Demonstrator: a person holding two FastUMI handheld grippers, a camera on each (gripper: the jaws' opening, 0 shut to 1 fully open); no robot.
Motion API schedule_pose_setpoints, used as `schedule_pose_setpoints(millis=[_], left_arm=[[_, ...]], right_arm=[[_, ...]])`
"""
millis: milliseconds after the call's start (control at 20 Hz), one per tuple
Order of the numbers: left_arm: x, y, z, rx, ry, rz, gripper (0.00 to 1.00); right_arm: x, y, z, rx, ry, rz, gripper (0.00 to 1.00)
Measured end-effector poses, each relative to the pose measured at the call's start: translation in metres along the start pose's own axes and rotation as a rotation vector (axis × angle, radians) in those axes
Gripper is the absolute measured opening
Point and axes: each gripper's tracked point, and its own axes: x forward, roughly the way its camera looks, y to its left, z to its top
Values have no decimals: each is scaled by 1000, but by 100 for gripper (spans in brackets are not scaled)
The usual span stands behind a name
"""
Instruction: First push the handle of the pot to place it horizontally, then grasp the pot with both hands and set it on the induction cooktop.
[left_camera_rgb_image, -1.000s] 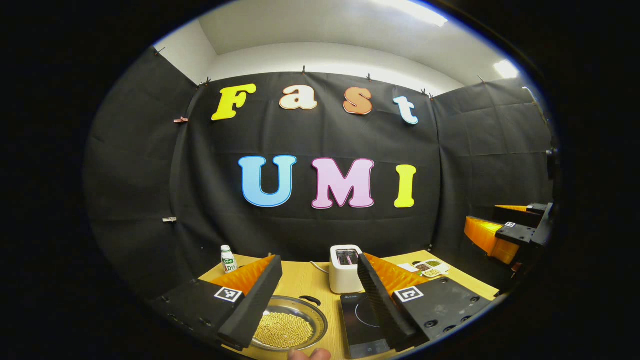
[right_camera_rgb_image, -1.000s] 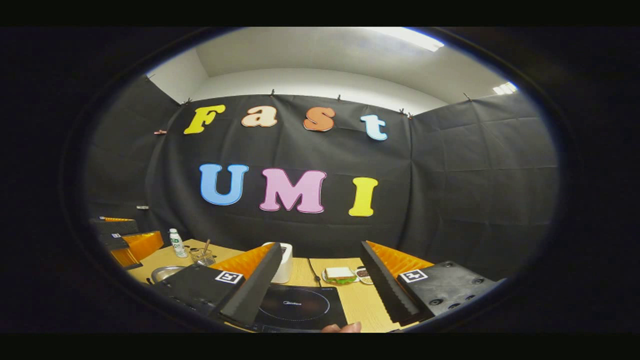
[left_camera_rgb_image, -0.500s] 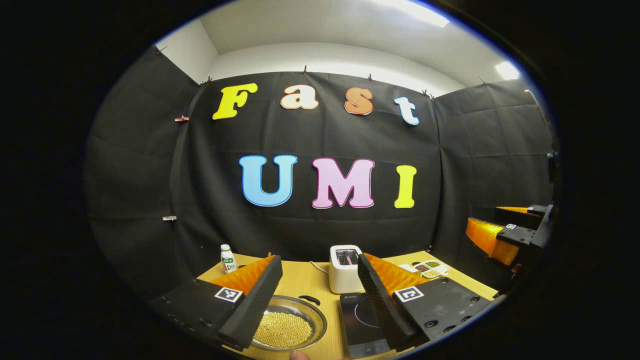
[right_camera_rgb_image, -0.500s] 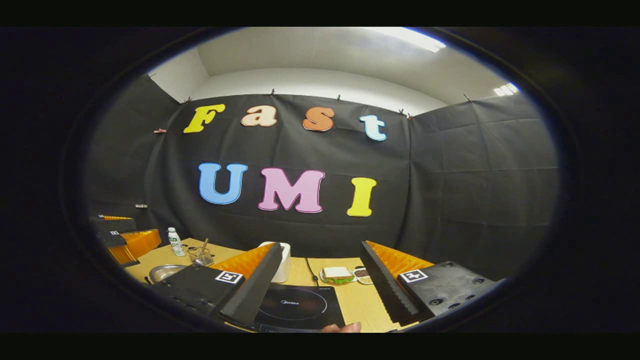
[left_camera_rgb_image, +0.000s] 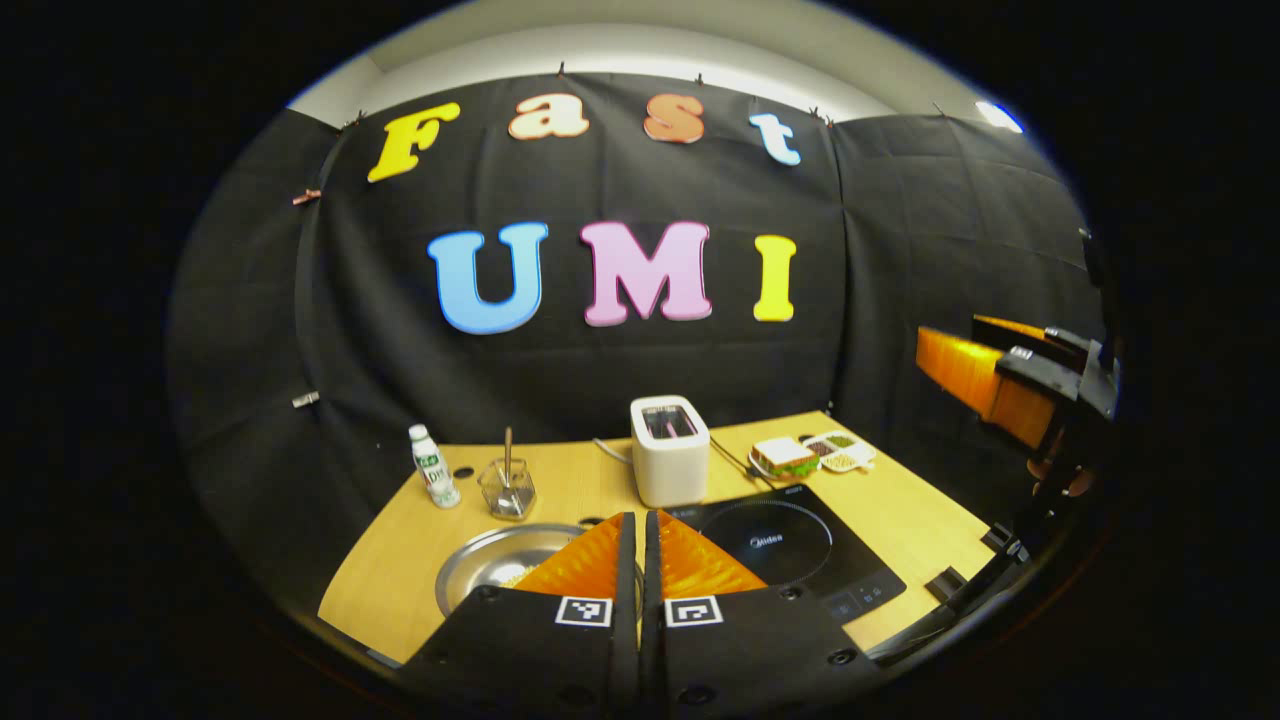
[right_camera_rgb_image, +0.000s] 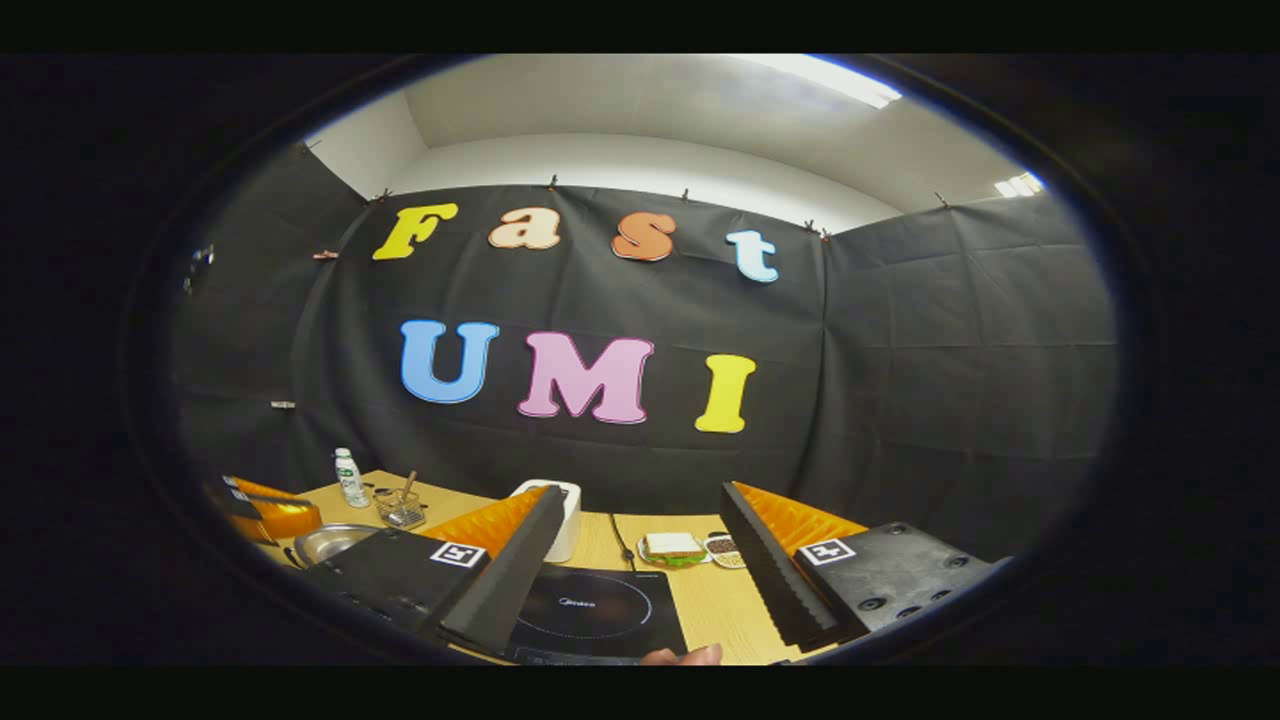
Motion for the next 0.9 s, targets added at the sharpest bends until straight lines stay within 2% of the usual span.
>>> schedule_pose_setpoints(millis=[150, 550, 900], left_arm=[[2, 0, -46, -12, 157, -30, 5], [-3, 12, -149, -168, 500, -129, 5], [-1, 74, -202, -178, 693, -72, 5]], right_arm=[[-1, 4, -7, -2, 15, 9, 97], [0, 4, -19, -2, 46, 6, 98], [-2, -3, -25, -5, 65, -8, 98]])
